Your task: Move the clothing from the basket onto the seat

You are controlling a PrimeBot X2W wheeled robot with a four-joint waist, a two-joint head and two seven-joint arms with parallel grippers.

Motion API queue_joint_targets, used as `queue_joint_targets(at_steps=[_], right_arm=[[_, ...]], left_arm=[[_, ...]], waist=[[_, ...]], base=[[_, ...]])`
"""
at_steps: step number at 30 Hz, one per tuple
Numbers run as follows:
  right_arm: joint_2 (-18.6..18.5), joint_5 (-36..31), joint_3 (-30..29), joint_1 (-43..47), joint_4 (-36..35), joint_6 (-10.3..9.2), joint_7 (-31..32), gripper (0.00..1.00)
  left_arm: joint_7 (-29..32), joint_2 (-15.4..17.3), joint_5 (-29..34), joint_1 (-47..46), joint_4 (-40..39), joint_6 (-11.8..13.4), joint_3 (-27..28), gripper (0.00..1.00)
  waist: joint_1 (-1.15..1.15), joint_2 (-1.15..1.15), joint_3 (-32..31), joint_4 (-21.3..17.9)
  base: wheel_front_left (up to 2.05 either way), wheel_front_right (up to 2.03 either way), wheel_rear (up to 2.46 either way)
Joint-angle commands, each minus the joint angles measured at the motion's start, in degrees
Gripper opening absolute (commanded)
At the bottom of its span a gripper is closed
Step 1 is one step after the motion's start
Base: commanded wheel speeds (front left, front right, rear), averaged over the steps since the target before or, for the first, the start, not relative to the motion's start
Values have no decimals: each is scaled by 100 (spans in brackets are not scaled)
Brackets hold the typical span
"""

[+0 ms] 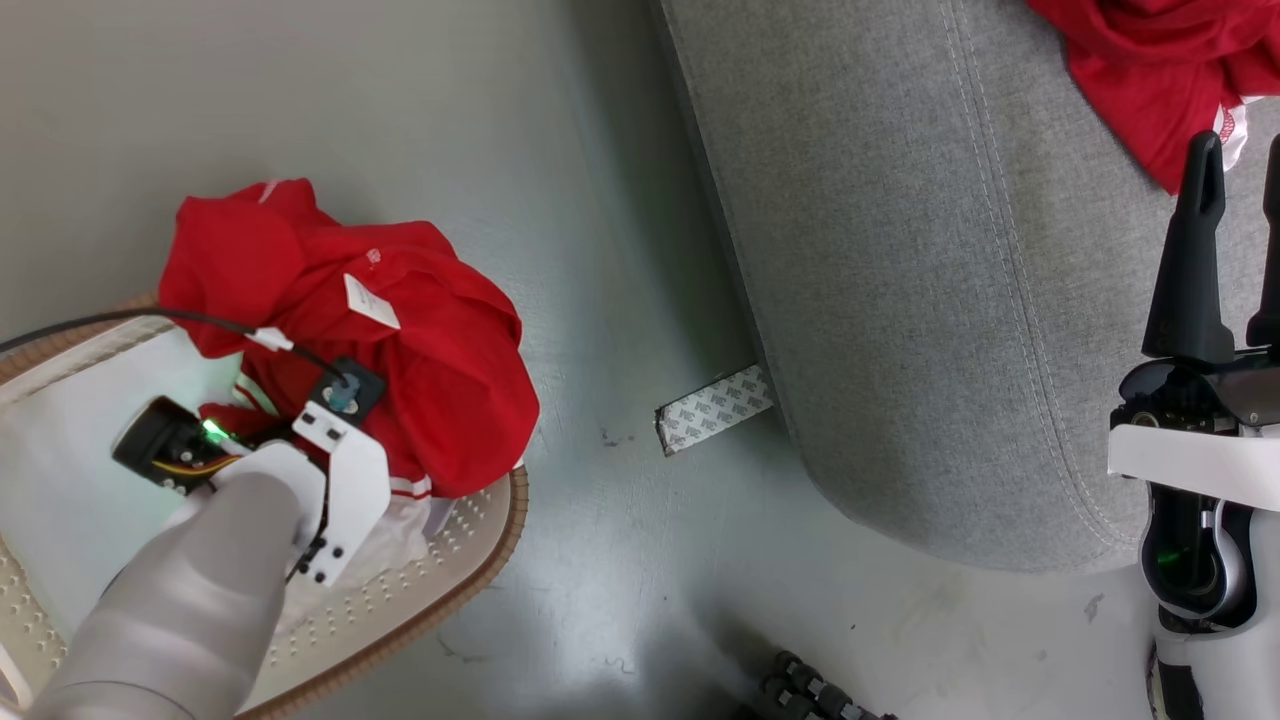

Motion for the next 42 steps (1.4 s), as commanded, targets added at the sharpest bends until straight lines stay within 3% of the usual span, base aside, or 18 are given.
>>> queue_joint_targets(at_steps=[1,2,3,10,15,20,29,37,42], right_arm=[[10,64,-4,-18,3,-13,-17,100],[11,70,-12,-20,13,-13,-17,100],[11,75,-18,-30,24,-13,-17,100],[10,44,52,-139,94,-13,-17,100],[7,-198,-28,-86,122,-13,-17,100],[-17,-507,-110,101,146,-13,-17,100],[-432,-679,-59,488,287,-13,-16,100],[-710,-584,88,862,456,-13,-16,100],[-808,-552,155,1152,503,-13,-16,100]], left_arm=[[126,85,10,54,100,9,-76,75],[144,100,-19,28,102,9,-107,52],[138,100,-54,17,100,8,-130,0],[-151,72,-290,66,83,10,-201,0],[-579,-184,-384,174,63,40,-158,0],[-1067,-575,-589,402,34,28,-94,0],[-2033,-1134,-1002,877,-102,7,-27,0],[-2369,-1293,-1399,1233,-513,9,-87,0],[-2422,-1313,-1585,1365,-1214,10,-38,0]], waist=[[-1,0,1,3],[-1,0,-4,3],[-1,0,-13,2],[-1,0,-166,-22],[-1,0,-561,200],[-1,0,-1220,565],[-1,0,-2498,1305],[-1,0,-3388,1815],[-1,0,-3931,2216]], base=[[0,0,0],[0,0,0],[0,0,0],[0,0,0],[0,0,0],[0,0,0],[0,0,0],[0,0,0],[0,0,0]])
